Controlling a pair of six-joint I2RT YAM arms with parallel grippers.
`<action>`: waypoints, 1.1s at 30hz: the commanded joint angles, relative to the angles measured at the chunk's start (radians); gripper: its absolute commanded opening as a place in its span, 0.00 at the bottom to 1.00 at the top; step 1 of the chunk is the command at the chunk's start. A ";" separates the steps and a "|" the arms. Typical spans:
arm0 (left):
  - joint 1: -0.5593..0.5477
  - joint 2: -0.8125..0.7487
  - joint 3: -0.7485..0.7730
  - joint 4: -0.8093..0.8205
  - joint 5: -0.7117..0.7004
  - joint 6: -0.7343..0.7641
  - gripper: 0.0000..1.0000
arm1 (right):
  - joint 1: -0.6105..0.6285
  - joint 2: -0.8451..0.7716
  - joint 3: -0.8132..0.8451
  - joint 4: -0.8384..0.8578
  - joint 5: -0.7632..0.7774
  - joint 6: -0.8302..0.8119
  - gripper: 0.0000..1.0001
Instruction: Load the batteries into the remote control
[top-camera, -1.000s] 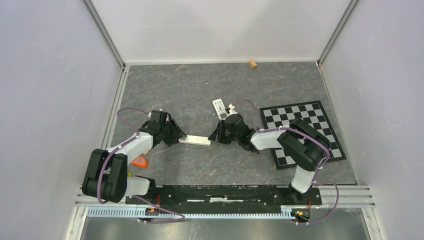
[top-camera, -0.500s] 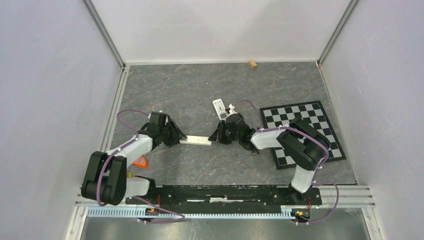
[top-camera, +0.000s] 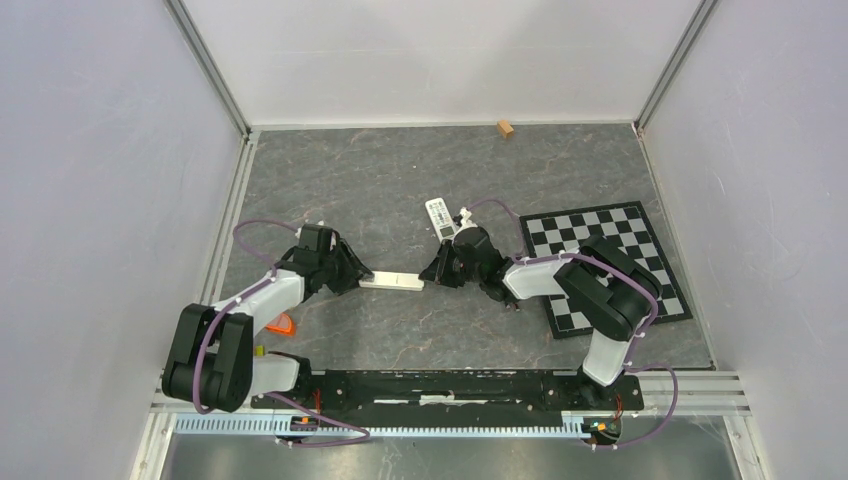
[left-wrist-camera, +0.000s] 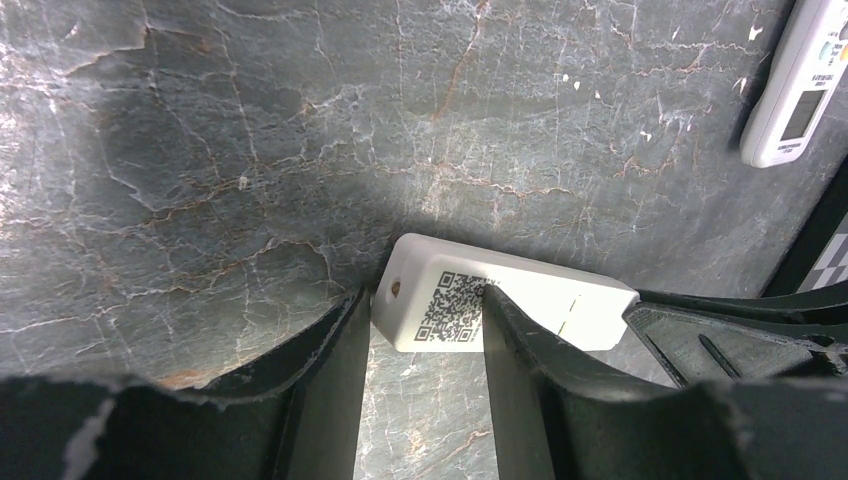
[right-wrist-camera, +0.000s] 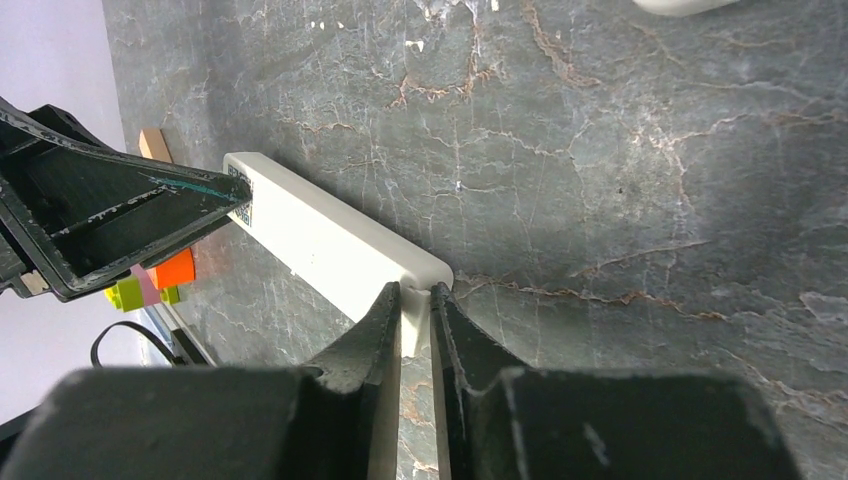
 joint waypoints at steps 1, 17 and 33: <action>-0.005 -0.010 -0.031 0.005 0.062 -0.019 0.50 | 0.021 0.019 -0.003 -0.065 -0.011 -0.039 0.18; -0.007 -0.019 -0.118 0.111 0.162 -0.058 0.42 | 0.143 0.073 0.132 -0.266 0.146 0.040 0.12; -0.007 -0.036 -0.121 0.118 0.104 -0.052 0.42 | 0.167 0.034 0.148 -0.524 0.389 -0.043 0.39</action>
